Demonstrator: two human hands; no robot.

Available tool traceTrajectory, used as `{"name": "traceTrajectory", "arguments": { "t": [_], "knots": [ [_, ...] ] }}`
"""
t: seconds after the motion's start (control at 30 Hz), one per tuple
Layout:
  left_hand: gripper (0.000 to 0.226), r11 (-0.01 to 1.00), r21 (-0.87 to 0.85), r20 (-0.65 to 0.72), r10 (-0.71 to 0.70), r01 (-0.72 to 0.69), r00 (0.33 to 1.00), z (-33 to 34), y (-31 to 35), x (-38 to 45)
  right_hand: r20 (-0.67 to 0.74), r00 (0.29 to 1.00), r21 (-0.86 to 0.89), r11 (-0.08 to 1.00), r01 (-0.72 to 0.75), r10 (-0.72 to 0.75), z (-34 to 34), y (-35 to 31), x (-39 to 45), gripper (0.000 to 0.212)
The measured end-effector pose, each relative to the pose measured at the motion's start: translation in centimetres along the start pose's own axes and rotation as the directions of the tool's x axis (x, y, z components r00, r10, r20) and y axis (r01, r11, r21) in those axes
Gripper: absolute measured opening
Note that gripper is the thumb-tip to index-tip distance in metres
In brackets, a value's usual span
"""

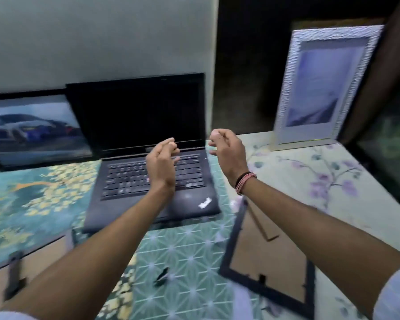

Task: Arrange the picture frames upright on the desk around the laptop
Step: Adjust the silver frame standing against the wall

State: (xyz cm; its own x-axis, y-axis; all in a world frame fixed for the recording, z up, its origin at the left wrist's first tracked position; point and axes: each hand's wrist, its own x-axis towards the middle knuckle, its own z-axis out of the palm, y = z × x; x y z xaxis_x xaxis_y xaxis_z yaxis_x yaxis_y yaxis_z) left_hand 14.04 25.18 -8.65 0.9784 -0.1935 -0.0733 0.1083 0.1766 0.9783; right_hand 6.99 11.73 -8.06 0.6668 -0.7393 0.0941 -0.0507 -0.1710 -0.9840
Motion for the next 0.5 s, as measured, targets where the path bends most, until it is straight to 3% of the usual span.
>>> {"name": "traceTrajectory", "arguments": {
  "t": [0.13,0.33,0.5],
  "knots": [
    [0.024,0.998,0.004,0.114,-0.056,0.056,0.992,10.1,-0.7,-2.9,-0.15,0.989,-0.06,0.998,-0.029,0.02,-11.1,0.5,4.1,0.03],
    [0.051,0.982,0.171,0.264,-0.119,0.074,0.957,21.5,-2.9,-4.5,-0.342,0.939,-0.118,0.99,-0.082,0.037,-23.4,2.5,10.5,0.027],
    [0.067,0.963,0.266,0.329,-0.129,0.039,0.936,28.3,-3.8,-4.9,-0.407,0.913,-0.161,0.98,-0.119,0.044,-30.8,6.1,17.0,0.045]
  ]
}}
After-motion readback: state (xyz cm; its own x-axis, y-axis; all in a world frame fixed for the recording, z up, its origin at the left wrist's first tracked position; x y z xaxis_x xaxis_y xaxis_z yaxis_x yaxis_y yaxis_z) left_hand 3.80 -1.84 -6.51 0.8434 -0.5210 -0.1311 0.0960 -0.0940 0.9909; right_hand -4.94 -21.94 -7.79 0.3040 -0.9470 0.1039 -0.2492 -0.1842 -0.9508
